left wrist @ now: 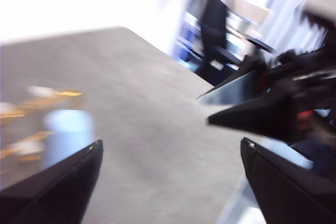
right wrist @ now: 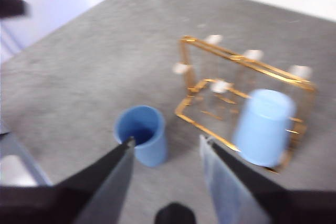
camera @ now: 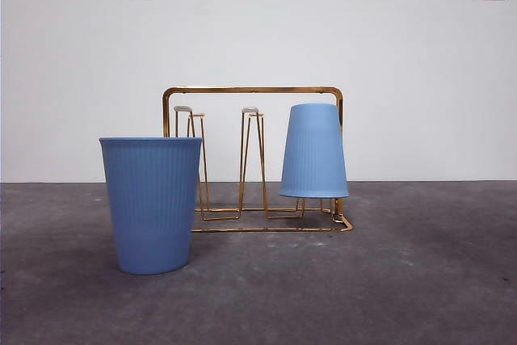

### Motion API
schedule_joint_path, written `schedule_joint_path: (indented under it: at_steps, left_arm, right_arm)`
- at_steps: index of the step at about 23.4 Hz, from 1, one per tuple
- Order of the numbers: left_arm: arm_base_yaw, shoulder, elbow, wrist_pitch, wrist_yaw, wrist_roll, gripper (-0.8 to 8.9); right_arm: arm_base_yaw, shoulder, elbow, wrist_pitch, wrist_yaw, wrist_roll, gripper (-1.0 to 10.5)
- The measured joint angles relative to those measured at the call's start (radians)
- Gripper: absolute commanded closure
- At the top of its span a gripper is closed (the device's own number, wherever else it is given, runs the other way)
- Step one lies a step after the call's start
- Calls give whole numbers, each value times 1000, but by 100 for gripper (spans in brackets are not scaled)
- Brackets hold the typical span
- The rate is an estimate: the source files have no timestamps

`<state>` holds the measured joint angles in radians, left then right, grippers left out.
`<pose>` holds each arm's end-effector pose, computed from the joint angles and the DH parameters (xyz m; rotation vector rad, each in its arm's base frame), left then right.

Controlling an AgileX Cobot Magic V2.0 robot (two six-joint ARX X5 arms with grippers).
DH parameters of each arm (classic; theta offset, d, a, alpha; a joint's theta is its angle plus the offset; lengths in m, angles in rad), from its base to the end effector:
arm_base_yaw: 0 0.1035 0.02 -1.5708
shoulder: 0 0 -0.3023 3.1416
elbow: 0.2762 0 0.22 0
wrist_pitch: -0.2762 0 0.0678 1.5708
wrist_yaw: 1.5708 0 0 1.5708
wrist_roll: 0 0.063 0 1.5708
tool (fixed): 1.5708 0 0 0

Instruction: Pick up cup 1,put cup 1 in the cup rack,pick up cup 2,put cup 2 in the cup rack

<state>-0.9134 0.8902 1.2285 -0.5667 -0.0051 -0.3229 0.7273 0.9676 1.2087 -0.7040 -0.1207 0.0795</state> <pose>0.0839 -0.1082 0.4357 -0.1945 0.3549 -0.8595 0.1117 0.1096 0.4030 -0.0690 0.4875 0.8131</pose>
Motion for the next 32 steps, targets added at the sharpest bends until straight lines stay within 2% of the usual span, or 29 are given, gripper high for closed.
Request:
schedule_joint_path:
  at_steps: [1, 2, 5, 11, 16, 21, 29, 32]
  left_arm:
    - [0, -56, 0, -50, -42, 8, 374]
    - [0, -107, 0, -100, -84, 16, 374]
    - [0, -237, 0, -241, -191, 25, 374]
    - [0, -332, 0, -369, -274, 27, 374]
    - [0, -342, 0, -418, -280, 28, 374]
    - [0, -338, 0, -423, -280, 36, 374]
    - [0, -336, 0, -428, -280, 36, 374]
    - [0, -336, 0, -441, -280, 37, 374]
  right_arm:
    - [0, 53, 0, 39, -35, 14, 466]
    - [0, 107, 0, 76, -62, 29, 432]
    - [0, 266, 0, 177, -113, 80, 433]
    - [10, 474, 0, 249, -125, 157, 439]
    - [45, 602, 1, 291, -121, 193, 442]
    - [81, 718, 74, 273, -61, 205, 442]
    - [90, 883, 276, 102, 28, 204, 447]
    - [89, 927, 299, 68, 39, 196, 450]
